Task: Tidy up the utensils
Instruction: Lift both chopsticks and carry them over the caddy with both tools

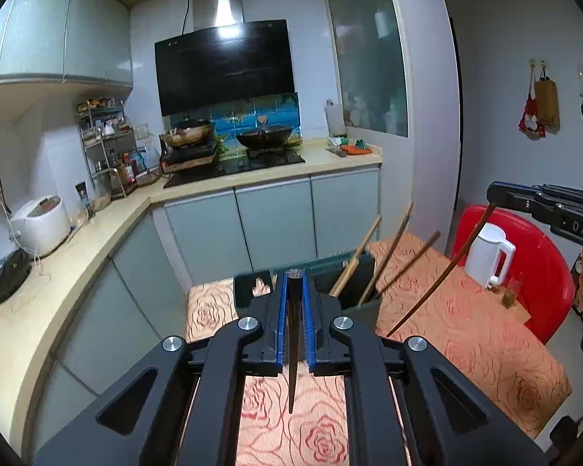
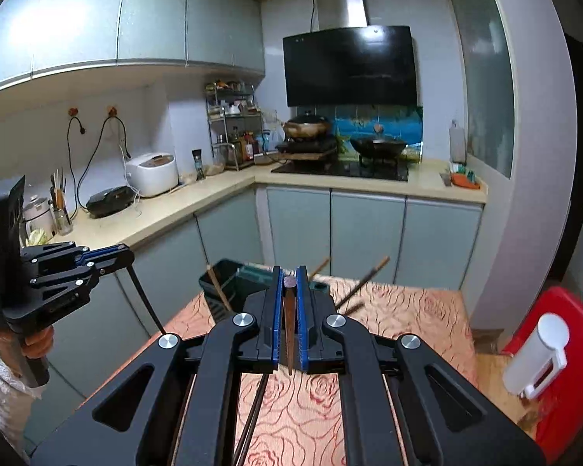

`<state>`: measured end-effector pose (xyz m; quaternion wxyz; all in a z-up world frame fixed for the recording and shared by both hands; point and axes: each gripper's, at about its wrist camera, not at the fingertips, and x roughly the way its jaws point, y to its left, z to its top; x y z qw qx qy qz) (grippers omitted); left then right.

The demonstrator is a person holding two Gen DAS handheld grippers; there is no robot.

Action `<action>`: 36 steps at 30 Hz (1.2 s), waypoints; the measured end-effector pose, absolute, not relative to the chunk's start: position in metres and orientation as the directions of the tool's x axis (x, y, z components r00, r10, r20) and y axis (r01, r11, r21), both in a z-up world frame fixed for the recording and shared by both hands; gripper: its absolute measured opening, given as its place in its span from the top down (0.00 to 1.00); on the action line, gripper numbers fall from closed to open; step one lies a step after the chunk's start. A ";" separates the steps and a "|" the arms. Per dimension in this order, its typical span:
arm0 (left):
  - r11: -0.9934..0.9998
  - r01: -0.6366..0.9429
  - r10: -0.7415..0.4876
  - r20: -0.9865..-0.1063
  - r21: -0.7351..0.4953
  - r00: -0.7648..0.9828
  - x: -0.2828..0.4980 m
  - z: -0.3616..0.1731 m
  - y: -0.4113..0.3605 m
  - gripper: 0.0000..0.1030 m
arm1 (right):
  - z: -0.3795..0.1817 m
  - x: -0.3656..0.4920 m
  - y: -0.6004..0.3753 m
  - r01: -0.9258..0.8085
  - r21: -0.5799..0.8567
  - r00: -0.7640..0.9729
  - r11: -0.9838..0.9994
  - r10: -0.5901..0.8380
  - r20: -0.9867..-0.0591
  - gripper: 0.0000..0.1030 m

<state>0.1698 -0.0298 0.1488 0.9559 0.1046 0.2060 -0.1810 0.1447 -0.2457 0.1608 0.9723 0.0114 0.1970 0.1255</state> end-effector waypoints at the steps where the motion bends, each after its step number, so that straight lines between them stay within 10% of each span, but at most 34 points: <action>1: 0.913 0.389 -0.305 -0.428 0.124 0.851 0.172 0.153 -0.031 0.93 | 0.166 0.147 -0.244 -0.237 0.064 0.894 0.969 0.244 -0.376 0.93; 14: 0.930 0.361 -0.321 -0.319 0.074 0.892 0.219 0.206 -0.063 0.93 | 0.191 0.193 -0.248 -0.199 0.083 0.909 0.976 0.216 -0.357 0.93; 36: 0.948 0.308 -0.232 -0.492 0.080 0.839 0.299 0.121 -0.084 0.93 | 0.134 0.263 -0.240 -0.180 0.184 0.821 0.966 0.251 -0.513 0.93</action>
